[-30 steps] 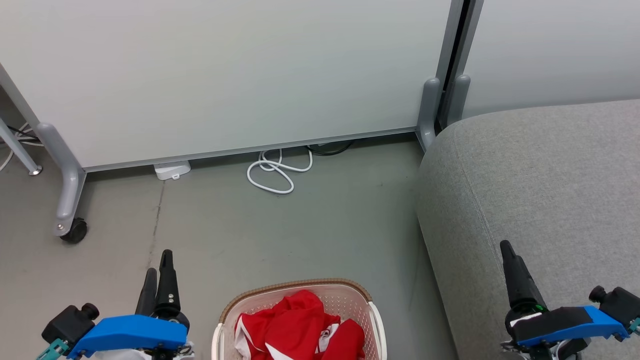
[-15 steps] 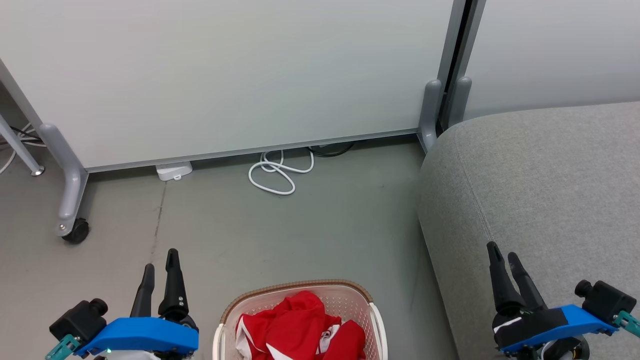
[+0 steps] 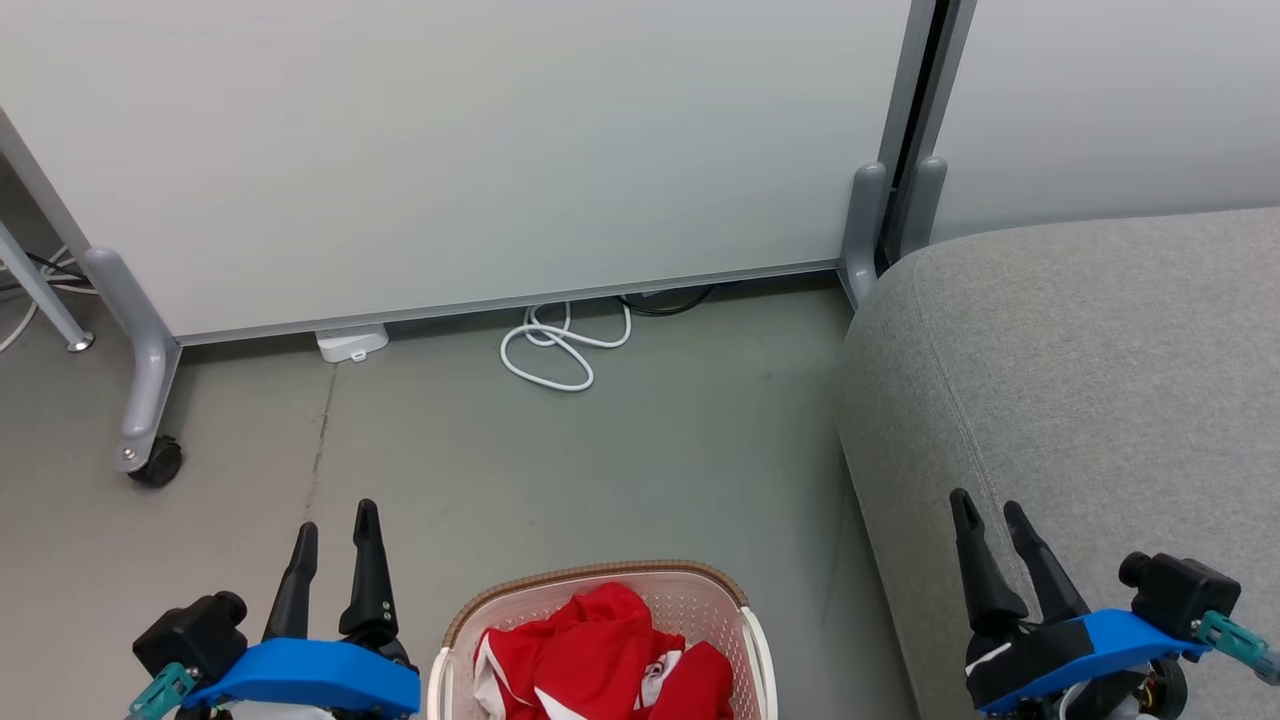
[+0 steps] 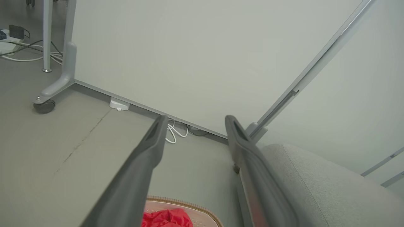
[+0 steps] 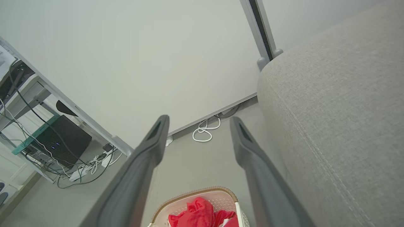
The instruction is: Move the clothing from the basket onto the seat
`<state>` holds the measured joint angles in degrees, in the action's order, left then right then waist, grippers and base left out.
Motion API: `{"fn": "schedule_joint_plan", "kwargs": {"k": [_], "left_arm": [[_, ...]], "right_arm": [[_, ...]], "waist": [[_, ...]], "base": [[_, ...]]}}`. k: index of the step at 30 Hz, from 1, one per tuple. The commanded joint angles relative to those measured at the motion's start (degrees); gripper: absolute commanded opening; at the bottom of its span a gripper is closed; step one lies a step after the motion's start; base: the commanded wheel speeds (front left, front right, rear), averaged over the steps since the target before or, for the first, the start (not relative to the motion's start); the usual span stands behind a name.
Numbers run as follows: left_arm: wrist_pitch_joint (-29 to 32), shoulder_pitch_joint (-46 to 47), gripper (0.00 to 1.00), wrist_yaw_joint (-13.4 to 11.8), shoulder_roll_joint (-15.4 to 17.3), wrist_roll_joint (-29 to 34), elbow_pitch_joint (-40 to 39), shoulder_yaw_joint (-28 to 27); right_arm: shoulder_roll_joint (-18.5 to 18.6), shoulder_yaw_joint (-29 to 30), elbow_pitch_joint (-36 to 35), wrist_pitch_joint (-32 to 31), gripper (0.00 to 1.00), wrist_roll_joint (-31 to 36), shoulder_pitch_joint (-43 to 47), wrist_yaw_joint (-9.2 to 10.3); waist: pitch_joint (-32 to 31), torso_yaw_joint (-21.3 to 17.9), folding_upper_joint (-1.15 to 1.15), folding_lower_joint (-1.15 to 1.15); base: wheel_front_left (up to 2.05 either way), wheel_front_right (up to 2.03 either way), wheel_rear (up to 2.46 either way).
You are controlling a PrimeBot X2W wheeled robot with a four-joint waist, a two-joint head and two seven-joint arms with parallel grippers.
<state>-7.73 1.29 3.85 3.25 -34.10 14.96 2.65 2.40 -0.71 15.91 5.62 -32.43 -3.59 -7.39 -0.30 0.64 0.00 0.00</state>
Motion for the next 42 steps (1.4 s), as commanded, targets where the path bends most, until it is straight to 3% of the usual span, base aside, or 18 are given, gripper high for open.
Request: {"fn": "schedule_joint_plan", "kwargs": {"k": [1, 19, 42], "left_arm": [[-0.6, 0.4, 1.0, -0.2, 0.5, 2.1, -0.3, 0.3], [-3.0, -0.1, 1.0, 0.0, 0.9, 10.7, 0.1, 0.5], [-5.8, -0.7, 1.0, 0.5, 0.5, 16.2, 2.3, 0.1]], "right_arm": [[0.5, -0.2, -0.4, 0.4, 1.0, 2.2, -1.2, -0.09], [0.5, -0.9, 0.5, 1.9, 1.0, 11.1, -1.2, -0.11], [0.6, -1.7, 0.9, 4.4, 1.0, 21.4, -1.1, -0.14]], "waist": [[0.0, 0.0, 0.0, 0.0], [0.0, 0.2, 0.0, 0.0], [0.1, 0.0, 0.0, 0.0]], "base": [[0.0, 0.0, 0.0], [0.0, 0.0, 0.0], [0.0, 0.0, 0.0]]}}
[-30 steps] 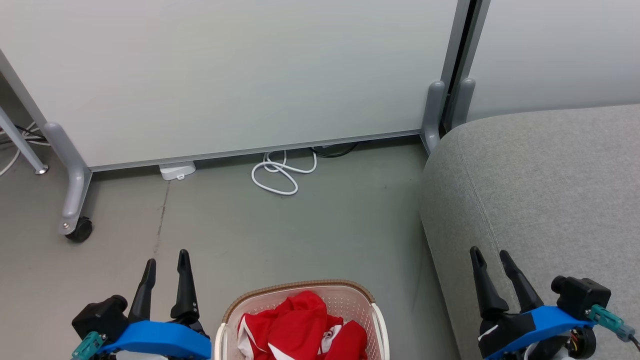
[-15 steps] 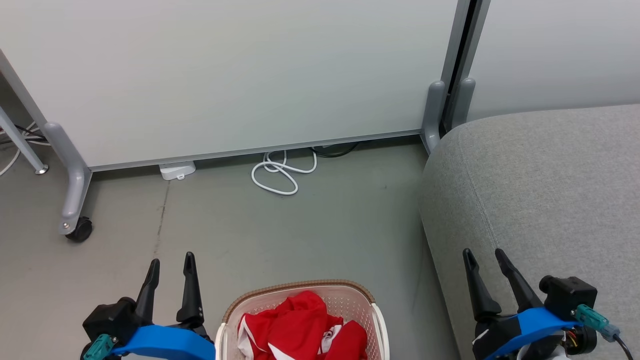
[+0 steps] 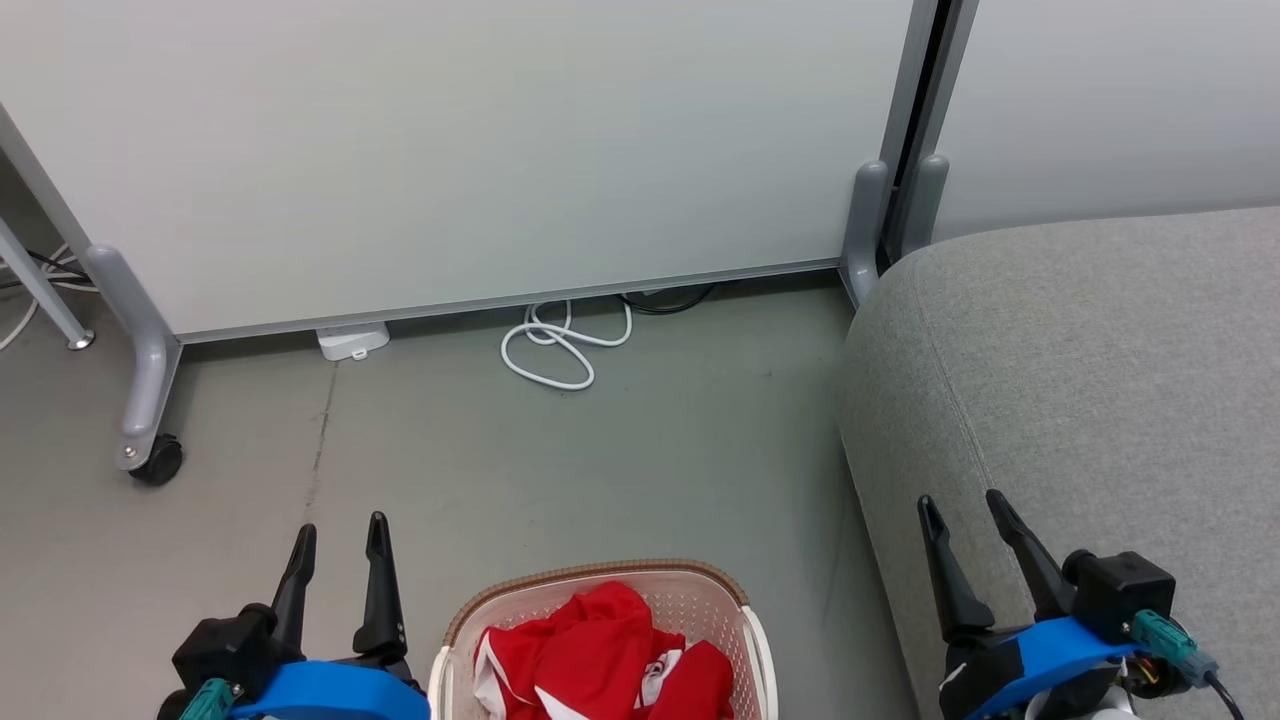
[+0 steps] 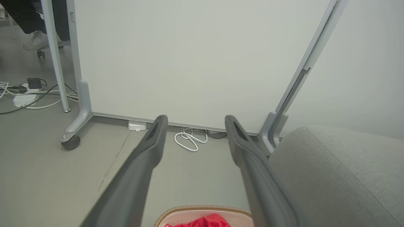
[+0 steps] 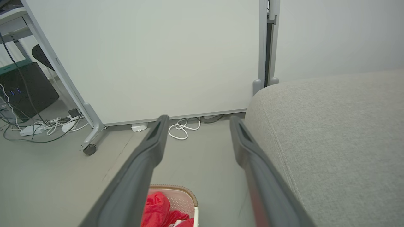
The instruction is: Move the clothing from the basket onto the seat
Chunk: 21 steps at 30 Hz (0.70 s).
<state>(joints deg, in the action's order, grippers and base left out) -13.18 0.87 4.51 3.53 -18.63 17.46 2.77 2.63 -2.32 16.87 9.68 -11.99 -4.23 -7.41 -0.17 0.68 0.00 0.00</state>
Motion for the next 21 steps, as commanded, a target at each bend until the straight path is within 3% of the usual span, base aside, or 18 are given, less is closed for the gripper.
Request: {"fn": "schedule_joint_plan", "kwargs": {"k": [1, 21], "left_arm": [[-0.5, -0.4, 1.0, -0.1, 0.2, 1.0, -0.2, -0.1], [-1.9, -1.4, 1.0, -1.1, 0.0, 4.8, -0.1, 0.7]], "right_arm": [[0.4, -0.1, 0.0, 0.5, 1.0, 1.2, -0.5, -0.12], [0.4, -0.6, 0.7, 1.9, 1.0, 7.4, -0.5, -0.13]], "waist": [[0.0, 0.0, 0.0, 0.0], [-0.1, 0.2, 0.0, 0.0]], "base": [[0.0, 0.0, 0.0], [0.0, 0.0, 0.0]]}}
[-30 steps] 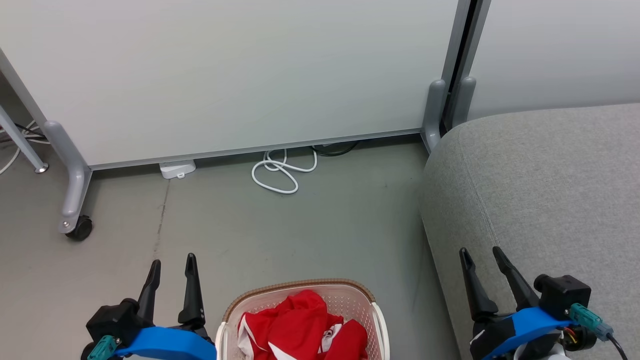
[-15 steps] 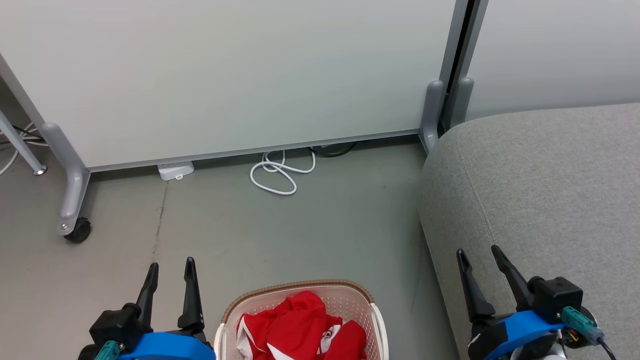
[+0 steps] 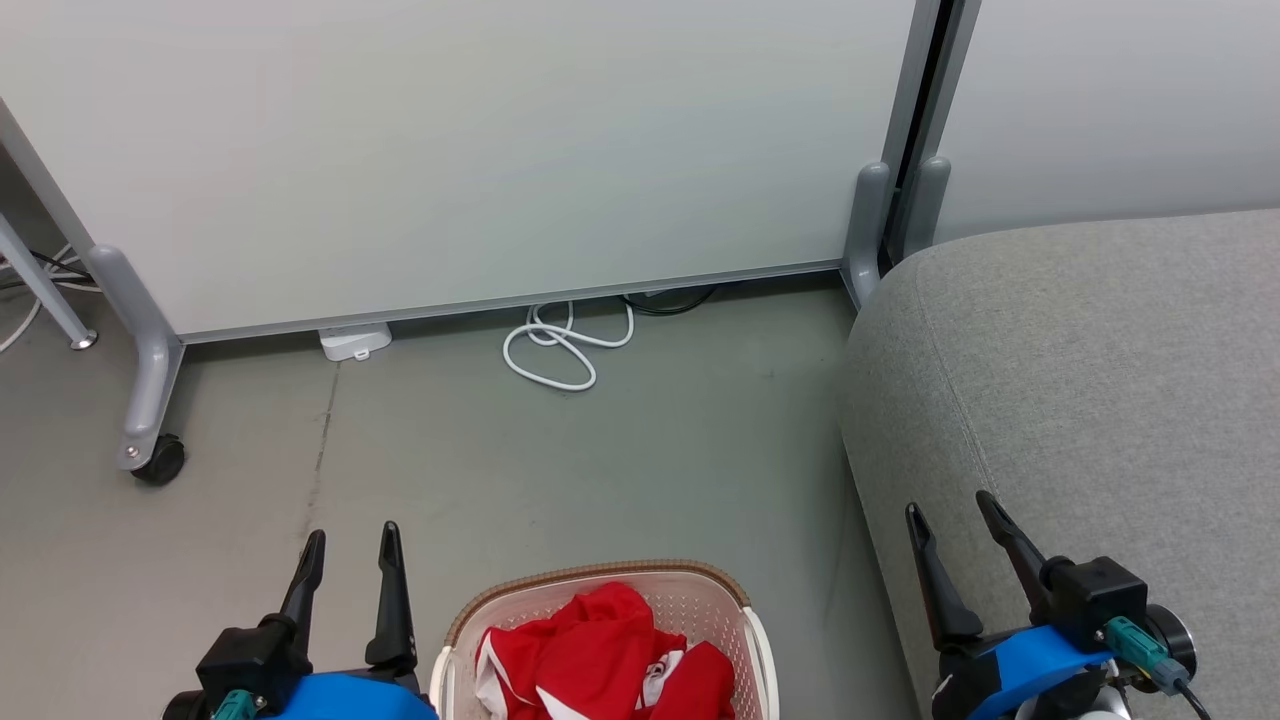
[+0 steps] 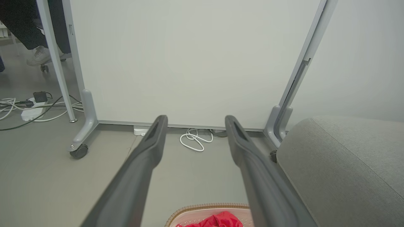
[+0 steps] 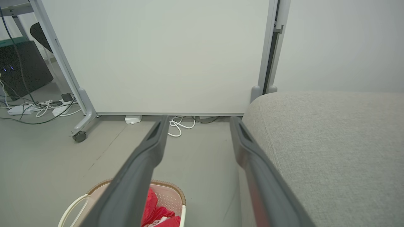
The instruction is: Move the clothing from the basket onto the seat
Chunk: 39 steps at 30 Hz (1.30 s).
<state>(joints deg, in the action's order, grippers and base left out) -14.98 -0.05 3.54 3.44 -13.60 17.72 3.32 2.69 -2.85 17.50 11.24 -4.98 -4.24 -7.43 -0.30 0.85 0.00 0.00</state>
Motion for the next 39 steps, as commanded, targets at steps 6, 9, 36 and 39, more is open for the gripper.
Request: {"fn": "schedule_joint_plan", "kwargs": {"k": [6, 9, 36, 39], "left_arm": [[0.5, -0.6, 1.0, -0.6, 0.1, -0.9, -0.9, 0.3], [0.6, -0.6, 1.0, -0.7, 0.3, -0.9, -0.9, 0.4], [1.3, 11.3, 1.0, 1.9, 3.0, -3.3, 16.7, 2.1], [1.8, 15.1, 1.0, 2.4, 4.0, -3.0, 21.4, 2.8]], "right_arm": [[0.3, 0.1, 0.3, 0.3, 1.0, 0.2, -0.5, -0.07], [0.3, 0.1, 0.4, 0.4, 1.0, 0.0, -0.5, -0.07], [0.3, -8.7, -5.5, 1.2, 1.0, -0.2, -10.9, -0.07], [0.3, -10.0, -6.6, 1.7, 1.0, -0.8, -12.4, -0.07]], "waist": [[0.2, -0.1, 0.0, 0.0], [0.2, -0.1, 0.0, 0.0], [21.1, -10.2, 0.0, 0.0], [24.9, -11.7, 0.0, 0.0]], "base": [[0.0, 0.0, 0.0], [0.0, 0.0, 0.0], [0.0, 0.0, 0.0], [0.0, 0.0, 0.0]]}}
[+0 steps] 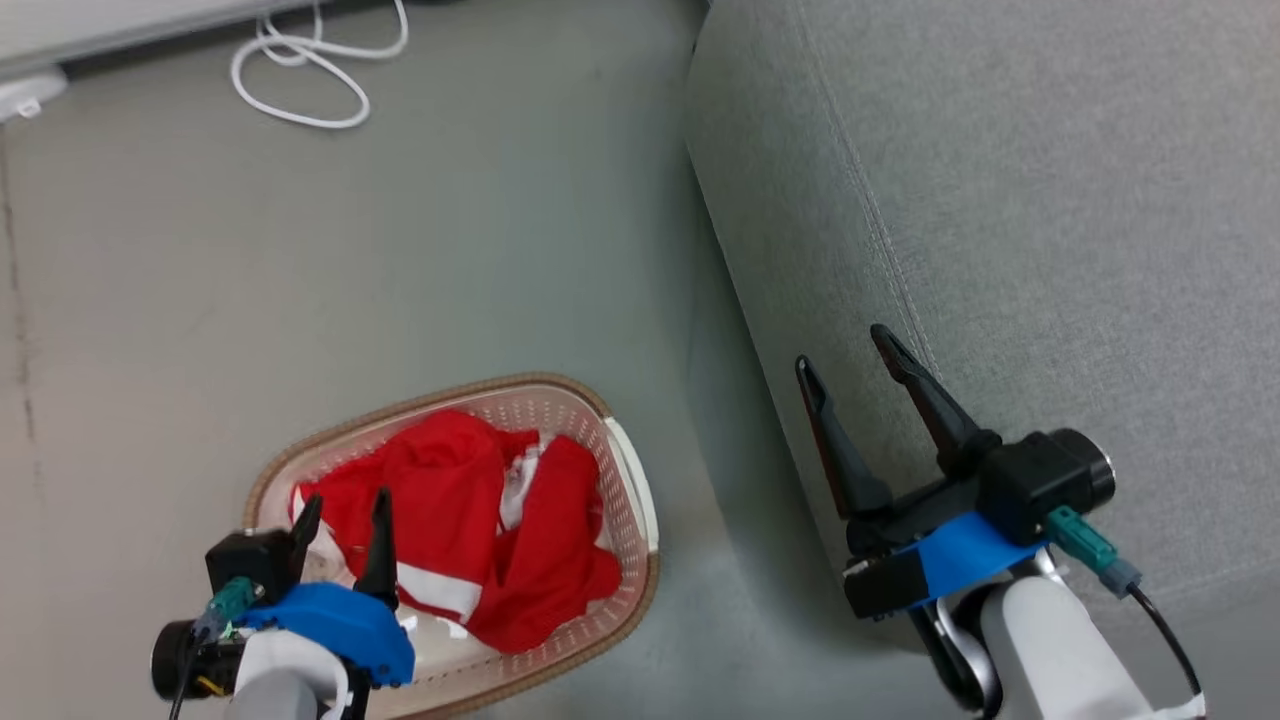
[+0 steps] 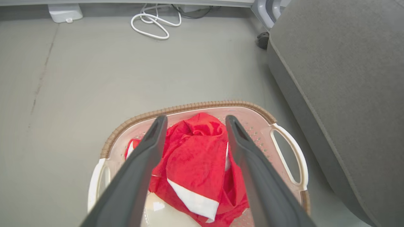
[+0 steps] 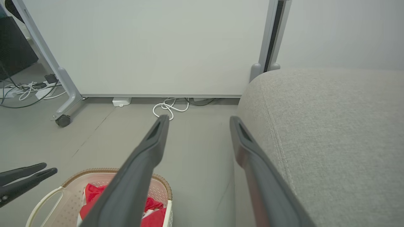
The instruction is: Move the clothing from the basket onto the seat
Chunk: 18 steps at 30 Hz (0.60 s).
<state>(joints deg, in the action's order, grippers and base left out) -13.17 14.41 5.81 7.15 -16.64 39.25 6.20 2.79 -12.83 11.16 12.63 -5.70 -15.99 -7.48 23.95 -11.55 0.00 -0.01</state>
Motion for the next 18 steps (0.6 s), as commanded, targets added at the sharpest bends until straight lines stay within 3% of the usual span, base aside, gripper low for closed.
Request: {"fn": "schedule_joint_plan", "kwargs": {"k": [1, 10, 18], "left_arm": [[0.3, 1.9, 1.0, 0.2, 0.5, 0.1, 1.4, 0.2], [3.4, 12.6, 1.0, 0.8, 3.6, 0.7, 14.6, 1.7], [4.5, 20.4, 1.0, 1.3, 5.3, 0.3, 21.5, 3.0]], "right_arm": [[0.2, -0.3, -0.5, 0.4, 1.0, -0.2, -1.1, -0.02], [0.2, -3.3, -2.6, 1.3, 1.0, -1.3, -4.1, -0.02], [0.2, -4.9, -4.1, 2.1, 1.0, -2.0, -5.3, -0.02]], "waist": [[1.7, 0.2, 0.0, 0.01], [11.6, -3.8, 0.0, 0.01], [17.8, -5.3, 0.0, 0.01]], "base": [[0.0, 0.0, 0.0], [0.0, 0.0, 0.0], [0.0, 0.0, 0.0]]}}
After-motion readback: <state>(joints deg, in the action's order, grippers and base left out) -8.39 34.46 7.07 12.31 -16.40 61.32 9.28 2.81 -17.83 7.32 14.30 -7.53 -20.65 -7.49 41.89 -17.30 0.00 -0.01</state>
